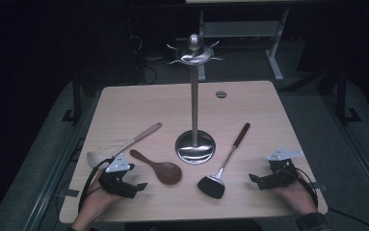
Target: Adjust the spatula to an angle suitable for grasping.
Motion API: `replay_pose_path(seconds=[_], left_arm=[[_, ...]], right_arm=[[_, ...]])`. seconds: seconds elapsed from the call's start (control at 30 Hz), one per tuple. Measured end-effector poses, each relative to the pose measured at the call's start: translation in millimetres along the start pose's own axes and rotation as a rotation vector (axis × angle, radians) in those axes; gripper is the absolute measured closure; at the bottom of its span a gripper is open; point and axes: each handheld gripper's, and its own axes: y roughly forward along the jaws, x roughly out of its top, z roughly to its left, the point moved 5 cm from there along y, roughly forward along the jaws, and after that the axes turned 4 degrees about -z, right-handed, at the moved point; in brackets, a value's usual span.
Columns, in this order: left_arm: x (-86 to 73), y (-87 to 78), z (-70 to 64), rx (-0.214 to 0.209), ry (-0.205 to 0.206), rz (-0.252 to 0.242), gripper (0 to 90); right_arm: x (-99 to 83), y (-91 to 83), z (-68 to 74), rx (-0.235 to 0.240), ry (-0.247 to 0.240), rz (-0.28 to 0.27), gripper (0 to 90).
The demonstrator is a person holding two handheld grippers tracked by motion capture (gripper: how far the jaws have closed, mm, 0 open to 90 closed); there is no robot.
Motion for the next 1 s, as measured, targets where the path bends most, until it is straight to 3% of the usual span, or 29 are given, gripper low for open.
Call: replay_pose_path(seconds=[0.3, 0.63, 0.73, 0.87, 0.9, 0.93, 1.0], left_arm=[[-3.8, -0.8, 5.1, 0.013, -0.012, 0.013, 13.7], [-4.7, 0.9, 4.5, 0.006, -0.025, 0.01, 14.0], [-4.7, 1.1, 4.7, 0.006, -0.025, 0.011, 14.0], [-5.1, 0.8, 6.5, 0.006, -0.025, 0.01, 13.9], [-5.1, 0.8, 6.5, 0.006, -0.025, 0.01, 14.0], [-5.0, 0.6, 6.5, 0.004, -0.027, 0.012, 13.9], [-4.9, 0.9, 6.5, 0.004, -0.023, 0.012, 14.0]], right_arm=[[1.4, -3.0, -0.7, -0.003, 0.009, 0.001, 3.3], [12.9, -5.1, -6.9, -0.013, 0.024, -0.008, 14.8], [16.4, -4.8, -8.2, -0.008, 0.026, -0.012, 22.7], [27.0, -3.2, -11.1, -0.019, 0.031, -0.021, 41.9], [27.0, -3.2, -11.1, -0.019, 0.031, -0.021, 41.9], [32.2, -1.0, -14.7, -0.024, 0.033, -0.025, 51.6], [37.6, 1.8, -18.2, -0.027, 0.045, -0.028, 60.8]])
